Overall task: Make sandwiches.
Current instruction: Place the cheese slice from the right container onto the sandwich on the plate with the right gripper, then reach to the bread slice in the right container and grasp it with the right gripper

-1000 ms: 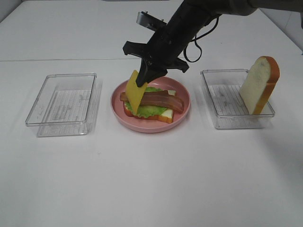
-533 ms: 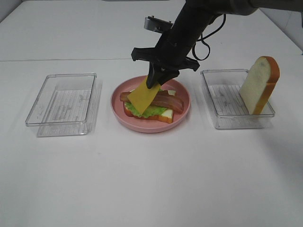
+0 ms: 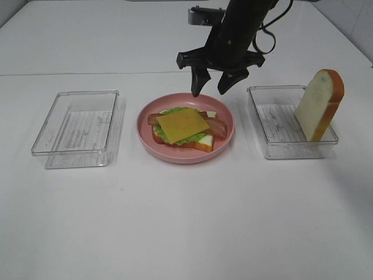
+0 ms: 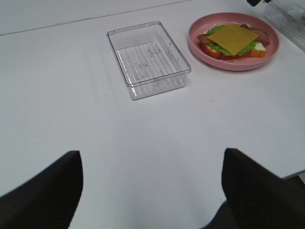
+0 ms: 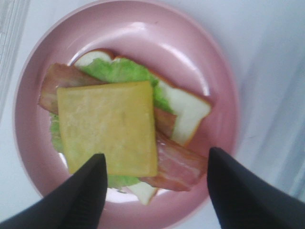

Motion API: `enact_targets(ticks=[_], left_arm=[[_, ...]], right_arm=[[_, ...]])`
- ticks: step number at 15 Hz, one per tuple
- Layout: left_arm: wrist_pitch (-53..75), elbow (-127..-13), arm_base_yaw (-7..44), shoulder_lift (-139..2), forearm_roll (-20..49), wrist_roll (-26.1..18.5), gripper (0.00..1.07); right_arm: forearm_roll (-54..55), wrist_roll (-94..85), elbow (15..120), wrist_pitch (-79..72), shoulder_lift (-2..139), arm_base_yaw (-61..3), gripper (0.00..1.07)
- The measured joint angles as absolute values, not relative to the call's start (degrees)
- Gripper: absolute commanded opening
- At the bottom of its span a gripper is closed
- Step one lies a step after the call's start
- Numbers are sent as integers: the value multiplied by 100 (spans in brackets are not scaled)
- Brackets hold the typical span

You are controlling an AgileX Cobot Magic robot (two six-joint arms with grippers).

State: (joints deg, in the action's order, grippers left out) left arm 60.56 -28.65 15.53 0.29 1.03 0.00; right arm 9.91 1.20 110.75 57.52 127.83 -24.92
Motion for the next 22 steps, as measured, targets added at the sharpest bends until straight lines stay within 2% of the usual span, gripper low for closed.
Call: enact_targets(ticks=[3, 6, 11, 15, 22], left_arm=[[6056, -2865, 1553, 29, 103, 0, 77], [6056, -2865, 1553, 29, 103, 0, 77], [6056, -2865, 1553, 29, 103, 0, 77], [6056, -2865, 1553, 29, 103, 0, 77], [6056, -2865, 1553, 29, 103, 0, 77]], right_arm=[[-46, 401, 11075, 5936, 12210, -2424, 59], [-338, 561, 11075, 6600, 11809, -1982, 59], [-315, 596, 11075, 6939, 11413, -940, 70], [218, 458, 11075, 6950, 11453, -304, 70], [435, 241, 10995, 6984, 12095, -229, 70]])
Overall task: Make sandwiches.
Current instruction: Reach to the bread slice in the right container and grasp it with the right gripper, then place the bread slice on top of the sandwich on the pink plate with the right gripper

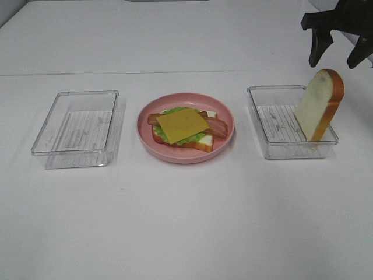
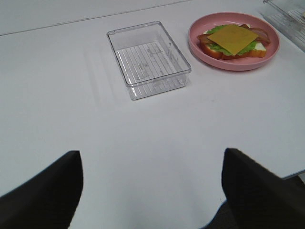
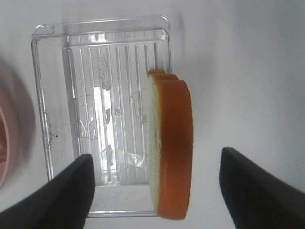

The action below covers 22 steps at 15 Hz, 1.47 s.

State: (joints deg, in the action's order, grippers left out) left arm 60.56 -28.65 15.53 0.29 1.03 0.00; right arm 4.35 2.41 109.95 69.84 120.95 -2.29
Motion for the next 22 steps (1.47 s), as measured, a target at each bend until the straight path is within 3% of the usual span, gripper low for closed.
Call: enact_targets(ticks=[4, 7, 8, 10, 15, 22], left_arm=[[6056, -2865, 1553, 29, 103, 0, 77], [6056, -2865, 1553, 29, 103, 0, 77], [6056, -2865, 1553, 29, 103, 0, 77], [6056, -2865, 1553, 29, 103, 0, 77], [6056, -2865, 1553, 29, 103, 0, 77], [6050, -2865, 1553, 29, 103, 0, 77]], right_arm=[[258, 229, 10995, 6984, 12427, -229, 69], [80, 223, 10995, 6984, 12674, -229, 44], [69, 223, 10995, 6984, 12674, -229, 23], [86, 223, 10995, 6984, 12674, -229, 2], [223, 223, 10995, 6984, 12605, -229, 0], [2338, -338, 10995, 6990, 11700, -229, 0]])
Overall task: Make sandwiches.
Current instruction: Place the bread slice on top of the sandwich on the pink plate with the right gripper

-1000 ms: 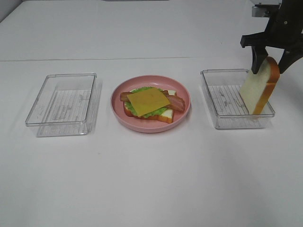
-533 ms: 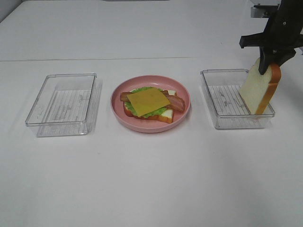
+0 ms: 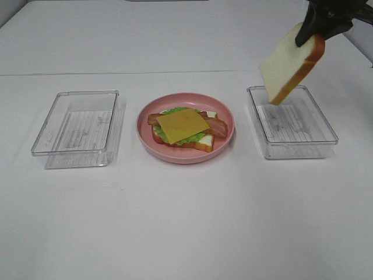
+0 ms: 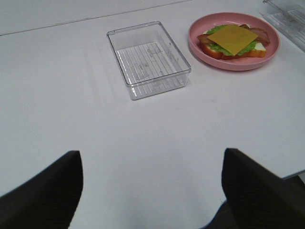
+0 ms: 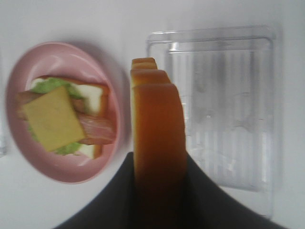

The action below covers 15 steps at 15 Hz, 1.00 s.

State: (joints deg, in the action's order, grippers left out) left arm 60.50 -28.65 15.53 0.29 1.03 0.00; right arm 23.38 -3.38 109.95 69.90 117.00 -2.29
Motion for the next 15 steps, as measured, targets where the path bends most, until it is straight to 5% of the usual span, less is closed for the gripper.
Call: enact_targets(ticks=[8, 15], left_arm=[[6050, -2865, 1553, 29, 103, 0, 77], [6050, -2865, 1553, 29, 103, 0, 77]], right_arm=[[4595, -1043, 9603, 5460, 11694, -1341, 0], [6085, -1604, 8680, 4326, 11706, -1421, 0]])
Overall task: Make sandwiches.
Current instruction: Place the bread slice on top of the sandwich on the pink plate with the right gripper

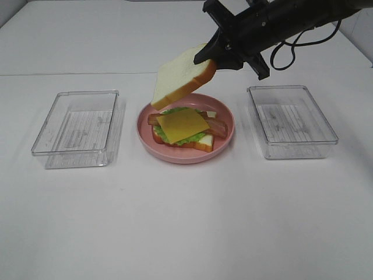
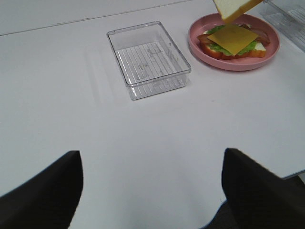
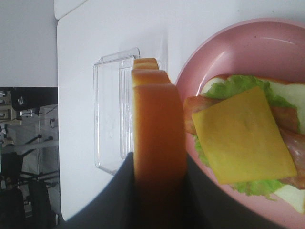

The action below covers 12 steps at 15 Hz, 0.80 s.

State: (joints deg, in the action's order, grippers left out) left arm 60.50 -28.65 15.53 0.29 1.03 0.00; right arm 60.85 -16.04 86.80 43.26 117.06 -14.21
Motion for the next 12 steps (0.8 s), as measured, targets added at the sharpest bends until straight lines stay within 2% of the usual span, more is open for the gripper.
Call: enact_targets(ticks=[4, 9, 10, 11, 12], left_arm=[[6050, -2865, 1553, 29, 103, 0, 77], [6050, -2865, 1553, 29, 103, 0, 77], [6050, -2865, 1553, 29, 103, 0, 77], [6050, -2865, 1553, 29, 103, 0, 77], [6050, -2865, 1553, 29, 103, 0, 77]], right_arm=[[6686, -1662, 8663, 4091, 12405, -1421, 0], [6727, -1662, 8663, 4051, 12611, -1421, 0], [6715, -1656, 8663, 4051, 12611, -1421, 2], [6686, -1656, 8663, 4051, 12611, -1421, 11], [6681, -1650, 8663, 4051, 12611, -1421, 24]])
